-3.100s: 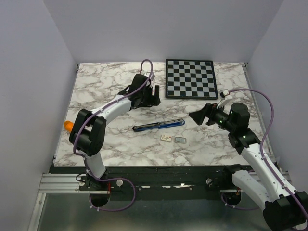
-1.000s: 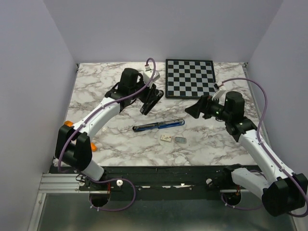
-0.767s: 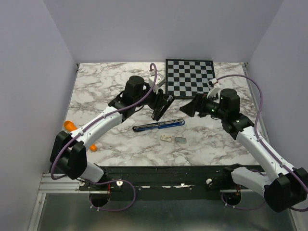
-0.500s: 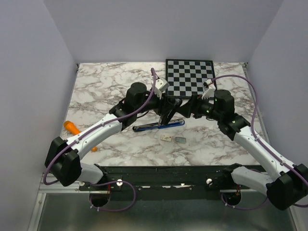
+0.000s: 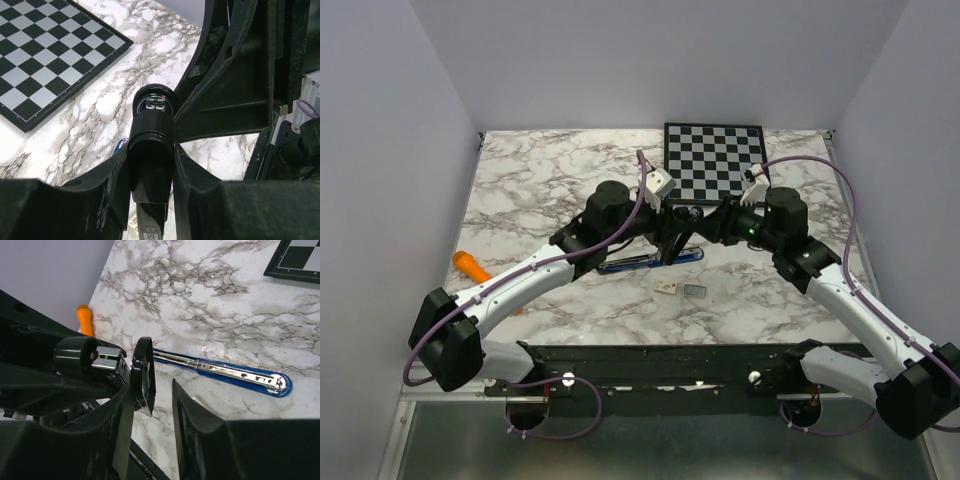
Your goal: Load the staples into the stapler
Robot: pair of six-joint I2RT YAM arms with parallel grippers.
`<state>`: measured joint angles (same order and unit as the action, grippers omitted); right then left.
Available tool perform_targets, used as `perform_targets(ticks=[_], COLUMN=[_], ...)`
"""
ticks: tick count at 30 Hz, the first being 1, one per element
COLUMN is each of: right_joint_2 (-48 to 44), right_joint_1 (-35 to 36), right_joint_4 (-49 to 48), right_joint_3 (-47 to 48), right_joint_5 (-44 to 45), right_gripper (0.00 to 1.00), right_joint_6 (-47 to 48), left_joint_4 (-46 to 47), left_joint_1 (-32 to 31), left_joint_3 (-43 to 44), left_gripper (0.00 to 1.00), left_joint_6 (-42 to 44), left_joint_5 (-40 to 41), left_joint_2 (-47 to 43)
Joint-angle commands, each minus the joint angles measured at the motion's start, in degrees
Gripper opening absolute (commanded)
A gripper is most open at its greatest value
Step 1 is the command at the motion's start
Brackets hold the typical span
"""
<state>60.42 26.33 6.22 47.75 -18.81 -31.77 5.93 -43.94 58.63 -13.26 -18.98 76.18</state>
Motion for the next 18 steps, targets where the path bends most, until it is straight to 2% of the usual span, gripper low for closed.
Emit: perform_targets(ticks=[1, 15, 18], right_joint_2=[-0.31, -0.40, -0.39], right_joint_1=[0.39, 0.74, 0.74], right_joint_4=[-1.82, -2.44, -2.53], right_joint_3=[0.77, 0.86, 0.33], right_joint_5=[1.93, 1.58, 2.02], right_gripper=[0.41, 0.41, 0.36], right_joint_6=[-0.92, -1.63, -2.33], left_joint_4=[5.14, 2.06, 3.03], left_joint_1=[-2.55, -5.27, -5.36], left_joint_3=[2.01, 5.18, 5.09], left_gripper=[0.00, 0.00, 0.00], left_joint_6=[0.25, 2.10, 1.31], left_joint_5=[-0.97, 1.67, 0.53], left_joint_2=[-2.27, -1.03, -1.65])
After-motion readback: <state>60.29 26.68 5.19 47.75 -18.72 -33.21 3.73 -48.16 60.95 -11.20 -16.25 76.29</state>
